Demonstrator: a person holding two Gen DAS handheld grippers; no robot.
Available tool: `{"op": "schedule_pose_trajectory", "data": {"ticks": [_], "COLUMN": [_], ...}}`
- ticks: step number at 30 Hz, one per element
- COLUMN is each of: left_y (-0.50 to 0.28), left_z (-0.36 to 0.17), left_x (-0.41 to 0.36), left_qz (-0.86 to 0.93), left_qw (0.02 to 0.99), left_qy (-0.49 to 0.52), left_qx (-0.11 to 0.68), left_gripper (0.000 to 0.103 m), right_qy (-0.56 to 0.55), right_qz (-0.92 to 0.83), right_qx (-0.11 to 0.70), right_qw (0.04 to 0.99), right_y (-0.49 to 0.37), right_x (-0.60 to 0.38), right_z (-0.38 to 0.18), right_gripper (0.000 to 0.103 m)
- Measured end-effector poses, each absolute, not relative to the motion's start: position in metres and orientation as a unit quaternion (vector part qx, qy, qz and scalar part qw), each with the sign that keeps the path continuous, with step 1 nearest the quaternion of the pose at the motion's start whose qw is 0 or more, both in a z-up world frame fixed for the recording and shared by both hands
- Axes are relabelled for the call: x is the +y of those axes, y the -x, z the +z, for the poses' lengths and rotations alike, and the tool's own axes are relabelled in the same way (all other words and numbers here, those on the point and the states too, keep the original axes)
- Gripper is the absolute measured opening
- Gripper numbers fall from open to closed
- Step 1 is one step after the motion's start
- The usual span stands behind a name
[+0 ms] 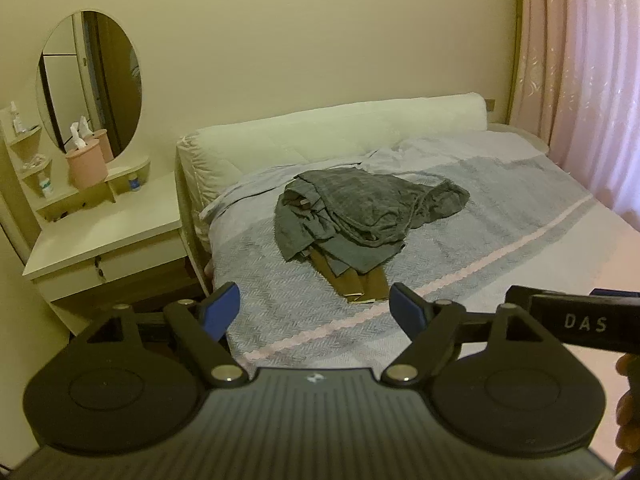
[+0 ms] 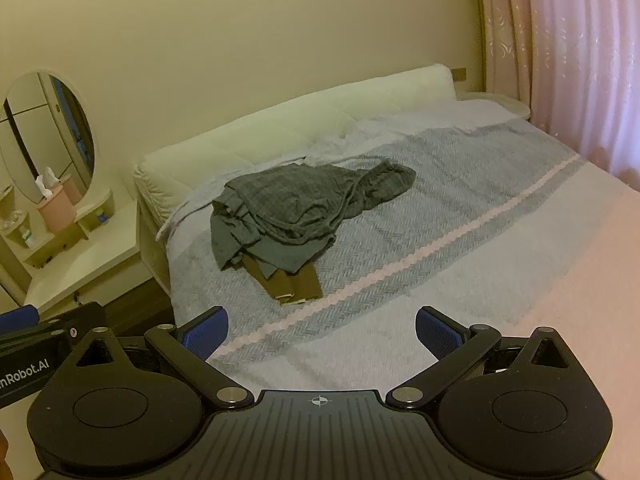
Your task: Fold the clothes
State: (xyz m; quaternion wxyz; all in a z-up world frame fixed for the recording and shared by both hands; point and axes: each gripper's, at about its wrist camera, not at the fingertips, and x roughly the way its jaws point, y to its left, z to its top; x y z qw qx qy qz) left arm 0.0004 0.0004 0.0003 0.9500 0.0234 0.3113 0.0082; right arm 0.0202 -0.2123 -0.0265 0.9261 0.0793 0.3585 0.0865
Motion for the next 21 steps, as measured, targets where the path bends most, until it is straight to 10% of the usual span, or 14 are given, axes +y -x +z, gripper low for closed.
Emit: {"op": "schedule_pose_trajectory", "data": {"ticks": [21], "left_y": [-0.003], "left_z": [-0.002], "left_x": [-0.02], "left_qz": [0.02], "left_qw": [0.942], "left_qy": [-0.042], "left_qx": [0.331], "left_gripper": [0.079], "right_qy": [-0.099], "right_qz": [0.088], "right_qx": [0.365], "right_qw": [0.922], "right_y": [-0.023], "right_x": [-0.231], "right_z": [-0.038], "right_gripper": [0.102]}}
